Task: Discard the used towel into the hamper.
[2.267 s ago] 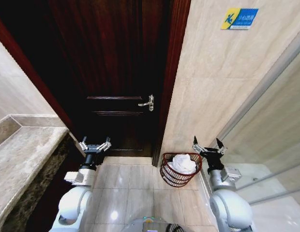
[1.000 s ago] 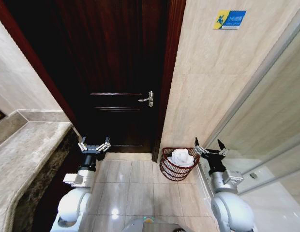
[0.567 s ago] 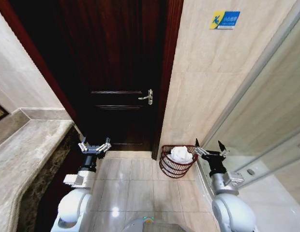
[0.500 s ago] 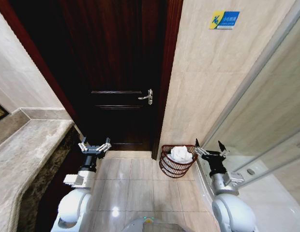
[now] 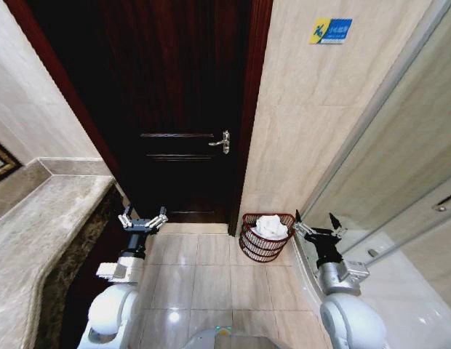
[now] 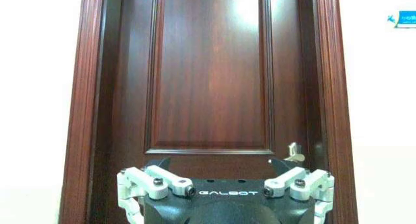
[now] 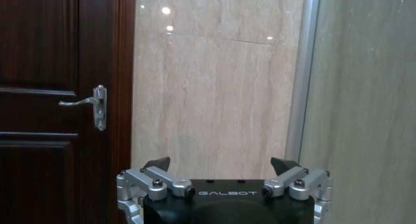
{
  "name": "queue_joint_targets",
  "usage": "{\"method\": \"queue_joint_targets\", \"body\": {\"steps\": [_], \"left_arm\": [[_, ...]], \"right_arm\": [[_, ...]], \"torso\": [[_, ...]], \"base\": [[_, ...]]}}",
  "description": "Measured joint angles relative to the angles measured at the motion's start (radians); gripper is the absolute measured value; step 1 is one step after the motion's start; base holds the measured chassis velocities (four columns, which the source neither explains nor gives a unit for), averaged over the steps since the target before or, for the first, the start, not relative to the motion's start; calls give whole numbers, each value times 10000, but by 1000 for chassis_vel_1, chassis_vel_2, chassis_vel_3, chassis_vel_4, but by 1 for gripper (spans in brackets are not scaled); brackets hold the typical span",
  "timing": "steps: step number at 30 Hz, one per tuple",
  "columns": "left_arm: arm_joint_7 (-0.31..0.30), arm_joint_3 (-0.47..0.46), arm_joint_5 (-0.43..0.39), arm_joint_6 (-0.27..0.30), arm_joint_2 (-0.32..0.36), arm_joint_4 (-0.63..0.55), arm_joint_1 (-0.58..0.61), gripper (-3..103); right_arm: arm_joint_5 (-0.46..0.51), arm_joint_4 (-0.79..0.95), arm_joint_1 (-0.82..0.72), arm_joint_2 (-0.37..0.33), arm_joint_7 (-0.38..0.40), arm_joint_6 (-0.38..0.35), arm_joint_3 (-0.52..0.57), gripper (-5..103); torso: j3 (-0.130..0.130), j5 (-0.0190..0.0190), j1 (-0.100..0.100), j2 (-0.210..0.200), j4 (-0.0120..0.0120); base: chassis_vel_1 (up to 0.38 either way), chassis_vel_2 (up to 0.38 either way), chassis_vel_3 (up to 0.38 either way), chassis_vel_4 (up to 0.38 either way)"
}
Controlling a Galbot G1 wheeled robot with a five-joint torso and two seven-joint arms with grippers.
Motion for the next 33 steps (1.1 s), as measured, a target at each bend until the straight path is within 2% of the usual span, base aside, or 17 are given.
{"method": "queue_joint_targets", "body": {"steps": [17,33], "left_arm": [[32,-7,7,-11,-29,-9,3,100],[23,63,105,-256,-91,-18,-9,100]], "right_arm": [[36,-12,-58,-6,-20,40,70,100],[124,33,-183,-45,-40,107,193,100]], "torso": [[0,0,0,0,1],[0,0,1,0,-1]], "base": [[87,-55,-46,82],[67,-54,-52,61]]}}
